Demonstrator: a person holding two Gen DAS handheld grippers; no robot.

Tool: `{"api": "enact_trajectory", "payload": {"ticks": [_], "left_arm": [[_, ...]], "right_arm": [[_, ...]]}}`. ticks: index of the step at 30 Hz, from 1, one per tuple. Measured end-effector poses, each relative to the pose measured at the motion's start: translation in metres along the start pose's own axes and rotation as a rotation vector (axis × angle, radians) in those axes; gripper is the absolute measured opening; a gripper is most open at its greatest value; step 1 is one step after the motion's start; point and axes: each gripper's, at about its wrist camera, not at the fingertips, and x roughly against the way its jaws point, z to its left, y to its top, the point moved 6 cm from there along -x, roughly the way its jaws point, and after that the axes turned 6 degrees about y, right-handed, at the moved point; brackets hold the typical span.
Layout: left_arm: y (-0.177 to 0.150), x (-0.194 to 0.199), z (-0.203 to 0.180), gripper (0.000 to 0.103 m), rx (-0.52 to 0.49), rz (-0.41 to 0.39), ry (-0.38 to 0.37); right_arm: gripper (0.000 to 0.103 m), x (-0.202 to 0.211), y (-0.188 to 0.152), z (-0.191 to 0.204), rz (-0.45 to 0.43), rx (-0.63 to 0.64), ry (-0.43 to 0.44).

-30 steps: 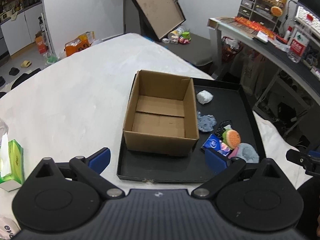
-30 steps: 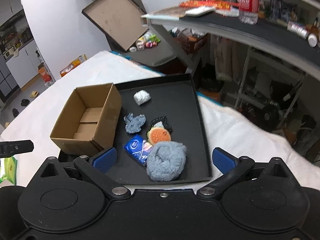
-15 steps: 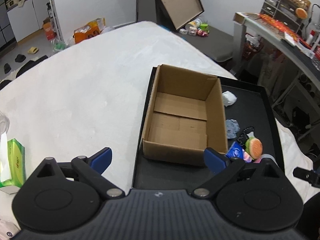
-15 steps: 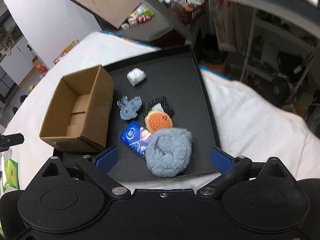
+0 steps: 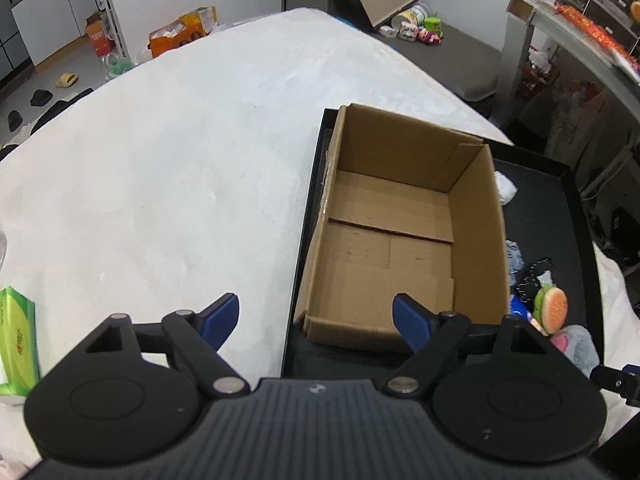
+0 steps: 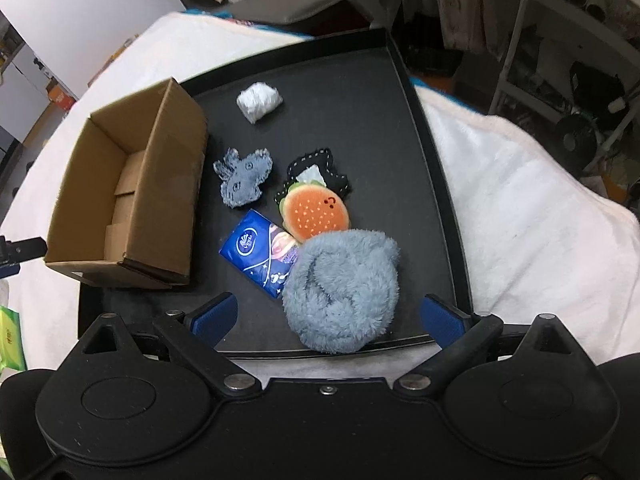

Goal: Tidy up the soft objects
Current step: 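Lower the right gripper onto the grey plush mouse and close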

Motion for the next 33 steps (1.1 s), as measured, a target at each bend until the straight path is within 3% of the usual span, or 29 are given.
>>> {"api": "enact_trajectory", "payload": {"ticks": [10,16,20,21,24,25,33], "left_arm": [[0.013,-0.036,-0.004,0.080,-0.027,0.052,0.016],[0.012,-0.051,0.000,0.059,-0.018,0.093,0.015],[0.013,-0.052,0.004,0.038,0.006,0.105,0.016],[0.013,-0.052,0.005,0.031,0.009,0.105,0.013],[0.010,-0.054,0.002,0.014,-0.006,0.108,0.021],[0.008,-0.055,0.002,0.011,-0.004,0.115,0.016],[-0.005,-0.042,-0.004,0.010,-0.019,0.098,-0.001]], "right_arm": [[0.103,-0.034,0.006,-0.007,0.083,0.010,-0.084],[0.103,-0.052,0.002,-0.008,0.130,0.008,-0.107],[0.102,-0.061,0.000,-0.005,0.138,0.039,-0.132],[0.101,-0.062,-0.001,-0.005,0.133,0.046,-0.138],[0.084,-0.064,-0.003,-0.006,0.133,0.045,-0.125],[0.072,-0.064,-0.003,-0.006,0.132,0.032,-0.095],[0.064,-0.051,-0.005,-0.002,0.083,0.039,-0.069]]}}
